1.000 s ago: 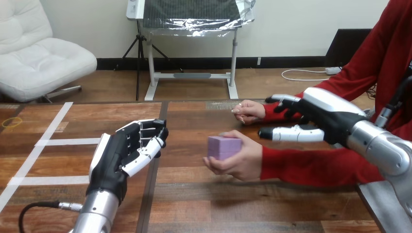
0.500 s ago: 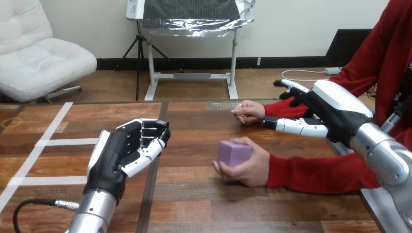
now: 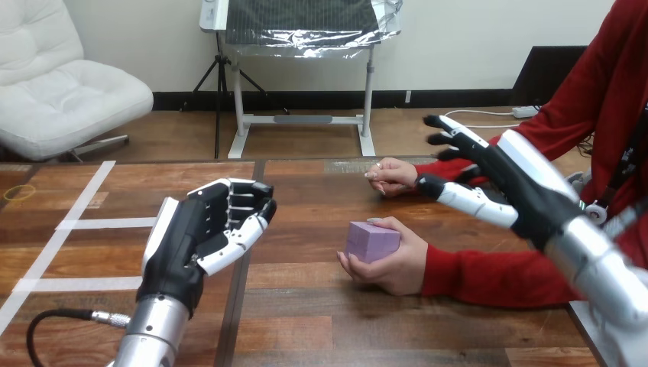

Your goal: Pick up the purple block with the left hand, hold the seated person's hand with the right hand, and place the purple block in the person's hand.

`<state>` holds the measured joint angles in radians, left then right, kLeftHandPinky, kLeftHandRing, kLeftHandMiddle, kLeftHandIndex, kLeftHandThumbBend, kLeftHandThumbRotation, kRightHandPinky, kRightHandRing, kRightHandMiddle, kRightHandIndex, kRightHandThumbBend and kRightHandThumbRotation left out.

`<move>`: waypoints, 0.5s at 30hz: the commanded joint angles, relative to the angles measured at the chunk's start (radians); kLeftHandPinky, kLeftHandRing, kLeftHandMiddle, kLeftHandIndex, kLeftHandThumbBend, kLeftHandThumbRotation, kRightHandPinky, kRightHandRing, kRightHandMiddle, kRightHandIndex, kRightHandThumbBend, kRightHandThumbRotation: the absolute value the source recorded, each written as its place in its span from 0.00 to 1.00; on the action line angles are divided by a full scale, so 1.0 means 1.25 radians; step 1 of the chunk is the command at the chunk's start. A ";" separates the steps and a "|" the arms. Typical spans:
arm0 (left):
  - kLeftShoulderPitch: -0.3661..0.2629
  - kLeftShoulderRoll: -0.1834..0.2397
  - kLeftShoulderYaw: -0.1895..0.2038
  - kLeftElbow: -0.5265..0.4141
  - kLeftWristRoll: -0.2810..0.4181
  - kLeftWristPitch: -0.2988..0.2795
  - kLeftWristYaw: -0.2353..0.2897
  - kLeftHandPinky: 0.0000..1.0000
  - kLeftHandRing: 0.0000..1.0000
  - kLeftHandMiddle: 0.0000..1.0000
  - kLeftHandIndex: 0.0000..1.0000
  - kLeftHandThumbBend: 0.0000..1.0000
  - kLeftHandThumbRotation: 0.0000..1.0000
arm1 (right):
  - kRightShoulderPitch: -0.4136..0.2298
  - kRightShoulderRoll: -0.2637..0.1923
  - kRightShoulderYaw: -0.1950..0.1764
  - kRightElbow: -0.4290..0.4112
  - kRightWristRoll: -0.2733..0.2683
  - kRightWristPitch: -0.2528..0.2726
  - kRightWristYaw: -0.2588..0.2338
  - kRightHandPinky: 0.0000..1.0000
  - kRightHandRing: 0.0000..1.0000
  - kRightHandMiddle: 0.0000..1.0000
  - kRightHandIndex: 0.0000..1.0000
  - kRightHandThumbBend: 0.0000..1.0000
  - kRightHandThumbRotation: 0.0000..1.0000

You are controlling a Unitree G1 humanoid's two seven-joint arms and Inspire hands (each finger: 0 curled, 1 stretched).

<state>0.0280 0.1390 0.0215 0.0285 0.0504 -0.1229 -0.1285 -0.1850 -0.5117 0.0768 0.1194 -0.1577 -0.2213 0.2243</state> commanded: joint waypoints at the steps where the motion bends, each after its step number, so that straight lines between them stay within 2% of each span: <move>1: -0.033 -0.006 -0.004 -0.060 -0.005 -0.029 0.007 0.52 0.58 0.59 0.56 0.37 0.27 | 0.036 0.075 -0.037 -0.050 0.103 -0.076 -0.004 0.77 0.87 0.90 0.92 0.96 1.00; 6: -0.033 -0.007 -0.005 -0.075 -0.017 -0.027 0.002 0.51 0.56 0.58 0.56 0.36 0.27 | 0.087 0.149 -0.037 -0.049 0.177 -0.138 -0.016 0.80 0.86 0.88 0.90 0.94 1.00; 11: -0.033 -0.008 -0.005 -0.087 -0.028 -0.030 -0.004 0.49 0.55 0.58 0.55 0.34 0.26 | 0.128 0.195 -0.027 -0.055 0.235 -0.161 0.005 0.80 0.85 0.86 0.90 0.96 1.00; 15: -0.032 -0.008 -0.007 -0.097 -0.031 -0.026 -0.004 0.47 0.54 0.57 0.55 0.33 0.23 | 0.152 0.218 -0.020 -0.060 0.259 -0.171 0.022 0.80 0.84 0.86 0.90 0.95 1.00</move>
<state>0.0281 0.1337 0.0130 -0.0239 0.0275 -0.1306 -0.1331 -0.0011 -0.2761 0.0676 0.0791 0.1203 -0.4046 0.2380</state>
